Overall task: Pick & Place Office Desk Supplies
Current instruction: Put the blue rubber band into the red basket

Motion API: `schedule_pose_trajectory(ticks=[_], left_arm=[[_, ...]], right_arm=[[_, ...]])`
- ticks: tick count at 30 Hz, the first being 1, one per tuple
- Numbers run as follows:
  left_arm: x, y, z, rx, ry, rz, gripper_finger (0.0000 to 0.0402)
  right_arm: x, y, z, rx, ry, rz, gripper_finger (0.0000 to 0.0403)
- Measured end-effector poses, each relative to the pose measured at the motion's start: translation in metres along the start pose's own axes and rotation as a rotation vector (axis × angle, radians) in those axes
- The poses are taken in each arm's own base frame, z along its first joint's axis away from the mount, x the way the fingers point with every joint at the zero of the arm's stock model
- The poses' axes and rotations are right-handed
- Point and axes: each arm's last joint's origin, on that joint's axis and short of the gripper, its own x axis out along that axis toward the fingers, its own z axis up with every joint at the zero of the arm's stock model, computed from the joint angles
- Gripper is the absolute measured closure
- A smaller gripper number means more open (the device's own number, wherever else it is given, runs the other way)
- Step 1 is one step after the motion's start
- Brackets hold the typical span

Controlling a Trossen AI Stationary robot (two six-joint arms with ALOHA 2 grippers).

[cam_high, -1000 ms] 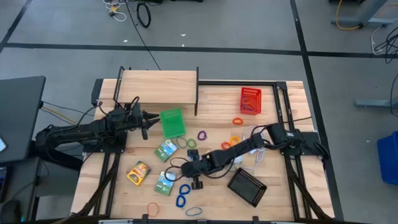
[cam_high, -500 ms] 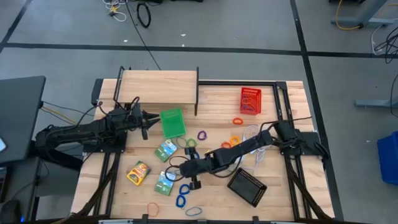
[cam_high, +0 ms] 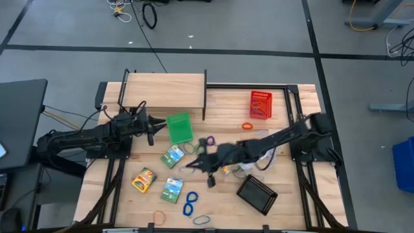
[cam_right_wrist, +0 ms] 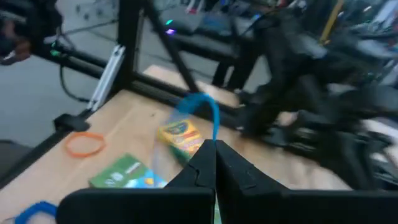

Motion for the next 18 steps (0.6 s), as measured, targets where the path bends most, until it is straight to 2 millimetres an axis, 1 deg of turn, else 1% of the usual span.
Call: schedule_pose_trajectory(ticks=[3, 6, 12, 14, 18], left_arm=[[0.000, 0.000, 0.000, 0.000, -0.002, 0.000, 0.0298], [0.000, 0.000, 0.000, 0.000, -0.001, 0.000, 0.0298], [0.000, 0.000, 0.000, -0.002, 0.001, 0.000, 0.0298], [0.000, 0.000, 0.000, -0.003, 0.001, 0.000, 0.0298], [0.000, 0.000, 0.000, -0.004, 0.001, 0.000, 0.0298]], right_arm=[[-0.030, -0.014, -0.010, 0.006, -0.012, -0.047, 0.0403], [-0.060, -0.029, -0.022, 0.029, 0.020, -0.146, 0.0403], [-0.121, -0.051, -0.046, 0.059, 0.088, -0.360, 0.0403], [-0.139, -0.058, -0.055, 0.083, 0.119, -0.427, 0.0403], [-0.171, -0.073, -0.079, 0.153, 0.211, -0.588, 0.0403]])
